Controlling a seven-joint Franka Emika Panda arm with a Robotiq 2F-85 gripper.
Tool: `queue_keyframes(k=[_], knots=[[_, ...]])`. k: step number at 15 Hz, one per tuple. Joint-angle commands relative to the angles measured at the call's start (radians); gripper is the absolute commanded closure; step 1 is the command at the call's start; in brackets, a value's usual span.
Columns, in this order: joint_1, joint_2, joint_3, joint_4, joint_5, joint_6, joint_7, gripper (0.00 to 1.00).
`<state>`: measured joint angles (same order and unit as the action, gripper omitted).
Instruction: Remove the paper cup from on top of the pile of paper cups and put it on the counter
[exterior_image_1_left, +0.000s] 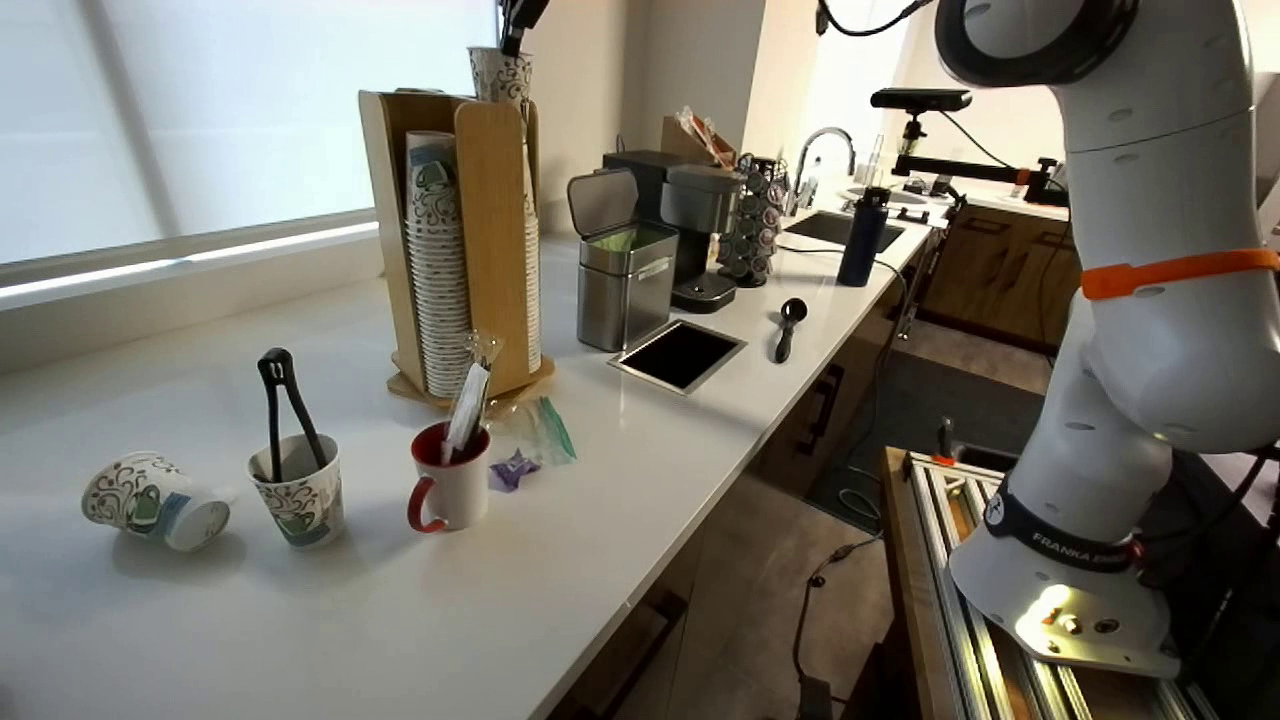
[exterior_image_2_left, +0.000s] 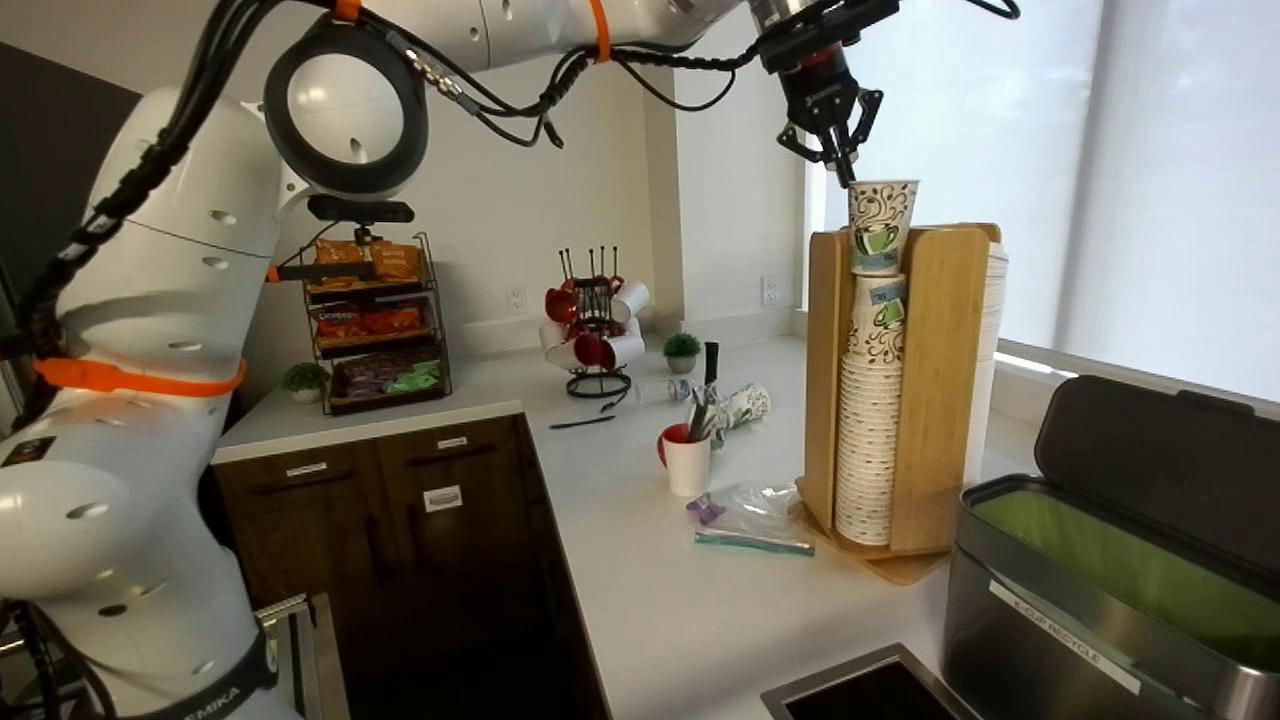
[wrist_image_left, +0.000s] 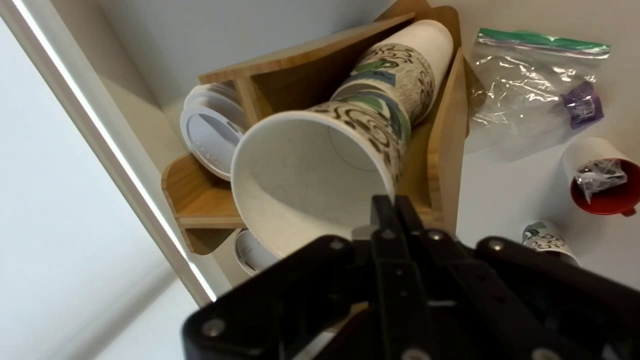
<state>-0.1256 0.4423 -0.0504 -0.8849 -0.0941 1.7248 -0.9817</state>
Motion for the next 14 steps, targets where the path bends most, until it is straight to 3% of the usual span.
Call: queue_keyframes(k=[1,5,10,14], knots=[[0.01,0.019,-0.007,0.049,-0.023,-0.049,0.008,0.99],[0.023,-0.045,-0.003,0.023,-0.032,-0.021,0.015,0.99],[0.079,-0.249,0.039,-0.158,-0.048,0.01,-0.083,0.99],[0.096,-0.373,0.091,-0.301,0.042,-0.051,-0.161,0.99]])
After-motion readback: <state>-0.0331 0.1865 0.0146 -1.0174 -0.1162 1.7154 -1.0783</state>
